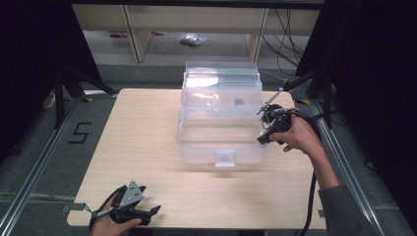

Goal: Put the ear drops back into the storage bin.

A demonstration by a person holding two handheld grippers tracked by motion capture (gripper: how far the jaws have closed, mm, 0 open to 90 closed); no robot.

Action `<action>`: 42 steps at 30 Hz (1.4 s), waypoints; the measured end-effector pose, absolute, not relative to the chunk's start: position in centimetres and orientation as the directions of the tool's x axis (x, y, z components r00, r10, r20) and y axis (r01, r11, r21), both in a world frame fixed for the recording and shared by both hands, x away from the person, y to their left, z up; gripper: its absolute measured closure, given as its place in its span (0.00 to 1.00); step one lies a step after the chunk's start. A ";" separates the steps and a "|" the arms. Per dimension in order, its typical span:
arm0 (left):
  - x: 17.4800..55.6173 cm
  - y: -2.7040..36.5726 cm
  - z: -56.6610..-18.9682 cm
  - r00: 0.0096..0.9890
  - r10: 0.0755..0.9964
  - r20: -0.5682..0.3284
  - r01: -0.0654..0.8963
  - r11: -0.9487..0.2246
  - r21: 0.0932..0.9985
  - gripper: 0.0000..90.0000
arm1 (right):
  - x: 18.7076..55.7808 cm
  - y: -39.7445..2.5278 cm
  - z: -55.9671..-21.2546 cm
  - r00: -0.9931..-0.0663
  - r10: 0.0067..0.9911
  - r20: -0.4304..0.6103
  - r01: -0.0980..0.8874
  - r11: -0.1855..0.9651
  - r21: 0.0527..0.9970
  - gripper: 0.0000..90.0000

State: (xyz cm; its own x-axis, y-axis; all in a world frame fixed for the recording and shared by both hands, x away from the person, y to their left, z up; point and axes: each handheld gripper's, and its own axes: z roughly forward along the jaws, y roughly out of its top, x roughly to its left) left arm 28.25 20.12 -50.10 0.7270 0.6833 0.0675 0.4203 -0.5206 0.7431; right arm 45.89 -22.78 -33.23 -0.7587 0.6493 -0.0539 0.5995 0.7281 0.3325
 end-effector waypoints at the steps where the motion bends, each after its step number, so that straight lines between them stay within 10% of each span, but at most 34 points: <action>1: 28.3 20.1 -50.1 0.728 0.683 0.068 0.421 -0.522 0.742 0.20 | 46.2 -22.8 -33.4 -0.755 0.654 -0.052 0.605 0.725 0.330 0.67; 42: 28.3 20.2 -50.1 0.734 0.676 0.068 0.417 -0.527 0.741 0.20 | 51.6 -21.6 -38.9 -0.707 0.706 -0.030 0.687 0.696 0.209 0.67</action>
